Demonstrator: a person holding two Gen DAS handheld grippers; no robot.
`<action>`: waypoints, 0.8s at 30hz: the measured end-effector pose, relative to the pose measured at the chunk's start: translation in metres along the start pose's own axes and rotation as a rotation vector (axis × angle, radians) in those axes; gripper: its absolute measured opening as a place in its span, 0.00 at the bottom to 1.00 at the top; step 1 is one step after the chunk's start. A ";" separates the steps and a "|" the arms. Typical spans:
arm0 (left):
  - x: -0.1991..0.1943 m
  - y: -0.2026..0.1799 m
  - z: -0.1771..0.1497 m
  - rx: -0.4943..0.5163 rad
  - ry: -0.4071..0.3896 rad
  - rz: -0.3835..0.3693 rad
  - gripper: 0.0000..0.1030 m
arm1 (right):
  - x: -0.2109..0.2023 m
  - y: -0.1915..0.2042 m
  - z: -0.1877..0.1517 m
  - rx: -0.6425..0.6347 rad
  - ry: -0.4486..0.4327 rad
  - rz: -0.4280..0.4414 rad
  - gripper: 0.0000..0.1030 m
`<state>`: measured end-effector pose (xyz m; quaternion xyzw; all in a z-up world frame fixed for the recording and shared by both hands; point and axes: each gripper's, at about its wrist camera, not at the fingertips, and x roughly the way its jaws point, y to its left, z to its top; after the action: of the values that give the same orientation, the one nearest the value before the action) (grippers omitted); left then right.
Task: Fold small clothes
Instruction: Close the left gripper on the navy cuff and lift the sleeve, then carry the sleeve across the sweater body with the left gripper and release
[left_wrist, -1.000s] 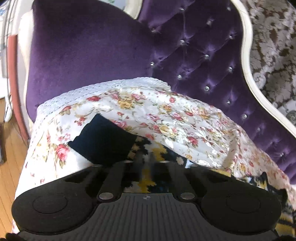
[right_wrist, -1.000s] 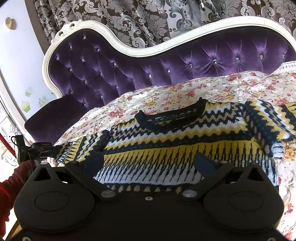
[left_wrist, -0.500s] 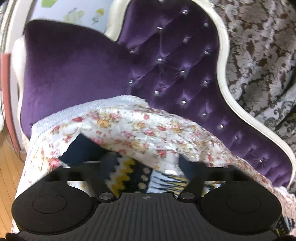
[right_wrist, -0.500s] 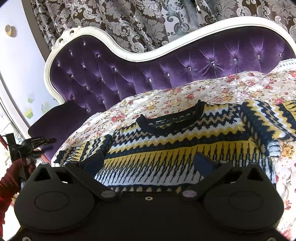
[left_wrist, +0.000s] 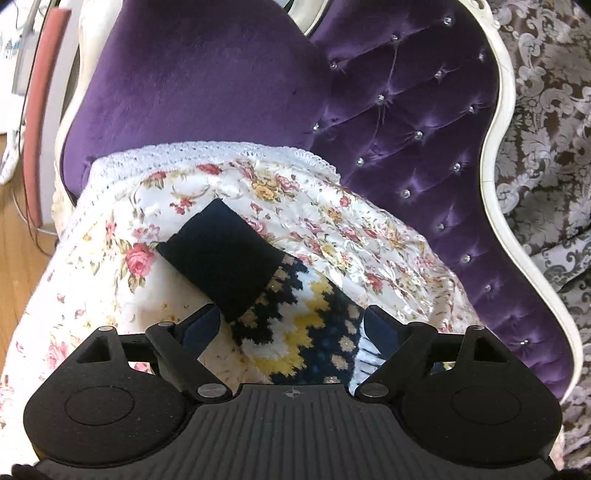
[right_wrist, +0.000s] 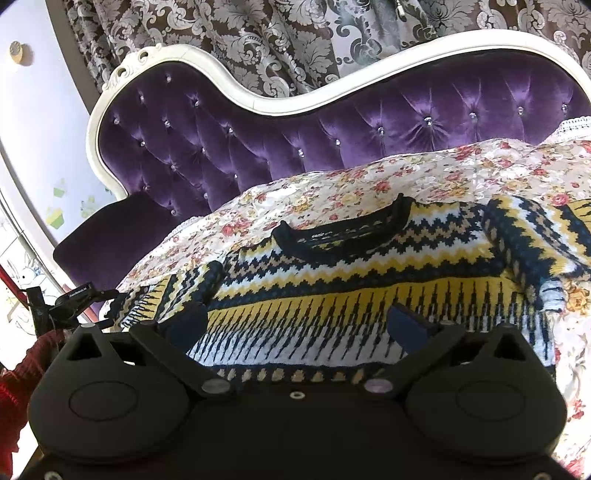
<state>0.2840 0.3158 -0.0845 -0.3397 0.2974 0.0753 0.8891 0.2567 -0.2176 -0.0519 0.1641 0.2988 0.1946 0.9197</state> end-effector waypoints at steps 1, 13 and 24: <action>0.001 0.001 0.000 -0.002 0.001 0.008 0.82 | 0.001 0.000 0.000 -0.001 0.002 0.000 1.00; 0.006 -0.002 0.008 0.002 -0.057 0.050 0.04 | 0.007 0.003 -0.004 -0.012 0.024 -0.005 1.00; -0.046 -0.085 0.001 0.148 -0.136 -0.073 0.04 | -0.004 -0.003 0.005 0.006 -0.011 -0.021 1.00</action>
<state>0.2760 0.2554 -0.0094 -0.2781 0.2285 0.0435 0.9320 0.2578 -0.2230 -0.0478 0.1649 0.2959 0.1829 0.9229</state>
